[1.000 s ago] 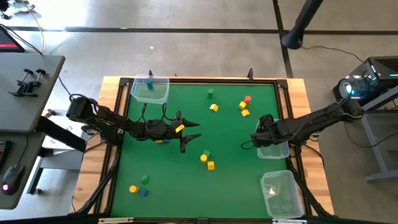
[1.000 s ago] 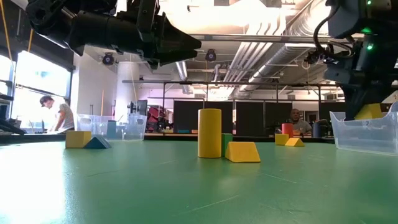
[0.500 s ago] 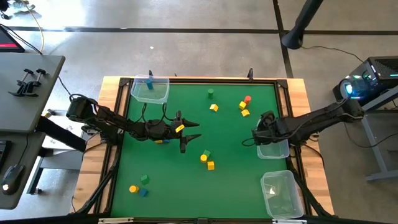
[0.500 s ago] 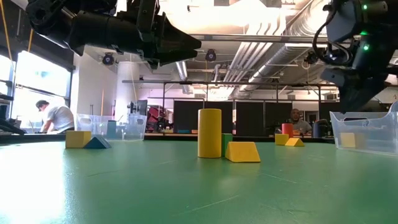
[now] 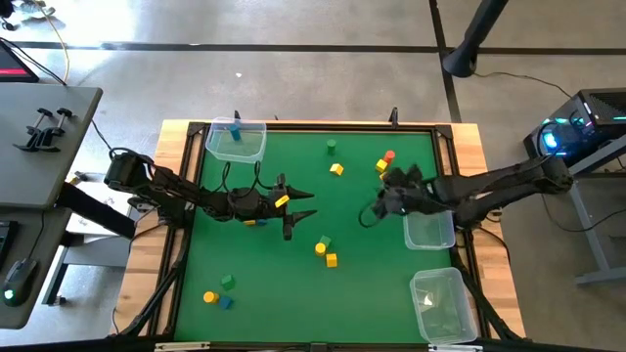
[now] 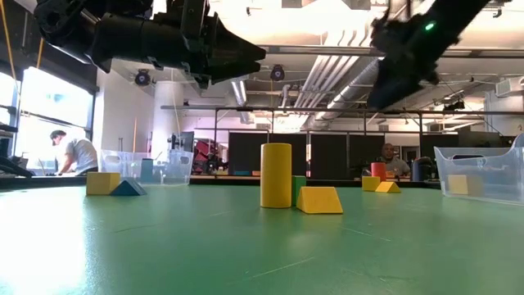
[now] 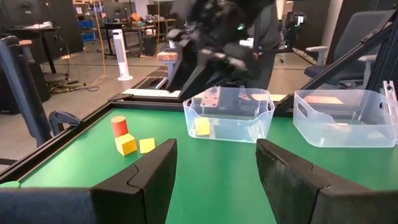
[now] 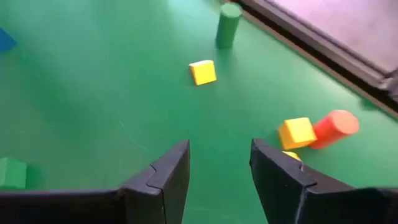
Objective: Sort blocks by size
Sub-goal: Put the middle yellow triangular block into the bottom transparent bin, then put the green cube block into the middle transparent bin
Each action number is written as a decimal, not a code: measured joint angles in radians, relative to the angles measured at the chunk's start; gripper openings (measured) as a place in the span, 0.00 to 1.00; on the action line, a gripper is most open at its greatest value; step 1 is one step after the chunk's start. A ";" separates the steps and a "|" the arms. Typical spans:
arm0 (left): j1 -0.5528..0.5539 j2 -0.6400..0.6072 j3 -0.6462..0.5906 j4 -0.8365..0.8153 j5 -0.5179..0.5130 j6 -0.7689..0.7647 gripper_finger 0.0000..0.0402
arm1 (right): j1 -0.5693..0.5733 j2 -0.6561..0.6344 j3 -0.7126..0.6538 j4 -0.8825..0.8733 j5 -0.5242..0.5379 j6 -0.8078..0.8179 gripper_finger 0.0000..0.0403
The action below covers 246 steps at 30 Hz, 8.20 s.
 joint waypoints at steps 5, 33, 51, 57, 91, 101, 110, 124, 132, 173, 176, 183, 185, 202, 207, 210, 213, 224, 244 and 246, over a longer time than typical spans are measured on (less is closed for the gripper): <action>0.000 0.000 0.000 0.000 0.000 0.007 0.51 | -0.181 0.060 -0.001 -0.011 -0.137 -0.043 0.40; 0.000 0.000 0.000 -0.001 0.000 0.008 0.51 | -0.573 0.406 0.002 0.040 -0.515 -0.284 0.40; 0.000 0.000 0.000 -0.001 0.000 0.007 0.51 | -0.408 0.399 0.002 0.082 -0.750 -0.779 0.40; 0.000 0.000 0.000 -0.002 0.000 0.007 0.51 | -0.381 0.399 0.002 0.079 -0.671 -0.935 0.48; 0.000 0.000 0.000 -0.002 0.000 0.007 0.51 | -0.379 0.475 0.003 0.122 -0.710 -1.450 0.65; 0.000 0.000 0.000 -0.002 0.000 0.007 0.51 | -0.379 0.477 0.001 0.123 -0.711 -1.484 0.63; 0.000 0.000 0.000 -0.002 0.000 0.007 0.51 | -0.378 0.477 0.000 0.119 -0.711 -1.460 0.35; -0.002 0.000 0.000 -0.003 0.000 0.000 0.51 | -0.161 0.454 0.132 0.050 -0.524 -0.999 0.33; -0.002 0.000 0.000 -0.007 0.000 -0.003 0.51 | 0.114 0.308 0.171 -0.032 -0.420 -0.727 0.33; -0.014 0.000 0.000 -0.010 0.004 0.019 0.51 | 0.963 0.452 0.390 -0.472 -0.613 0.615 0.33; -0.014 0.000 0.000 -0.010 0.004 0.019 0.51 | 0.956 0.452 0.323 -0.438 -0.677 0.605 0.33; -0.014 0.000 0.000 -0.011 0.004 0.018 0.51 | 0.948 0.434 0.169 -0.252 -0.711 0.580 0.33; -0.014 0.000 0.000 -0.010 0.004 0.018 0.51 | 0.943 0.434 0.146 -0.219 -0.711 0.583 0.33; -0.014 0.000 0.000 -0.004 0.004 -0.002 0.51 | 0.927 0.434 0.356 -0.643 -0.654 0.721 0.68; -0.014 0.000 0.000 -0.001 0.004 -0.010 0.51 | 0.927 0.434 0.513 -0.759 -0.366 0.715 0.68; -0.014 0.000 0.000 -0.001 0.004 -0.011 0.51 | 0.915 0.433 0.551 -0.772 -0.159 0.680 0.69; -0.014 0.000 0.000 0.001 0.004 -0.012 0.51 | 0.888 0.433 0.529 -0.690 -0.062 0.555 0.69; -0.014 0.000 0.000 0.001 0.004 -0.011 0.51 | 0.676 0.412 0.230 -0.030 -0.070 0.049 0.66; -0.046 0.000 0.000 0.000 0.004 -0.021 0.51 | 0.241 0.411 -0.133 0.814 -0.378 -0.643 0.66; -0.046 0.000 0.000 0.000 0.004 -0.020 0.51 | 0.173 0.413 -0.145 0.852 -0.443 -0.740 0.66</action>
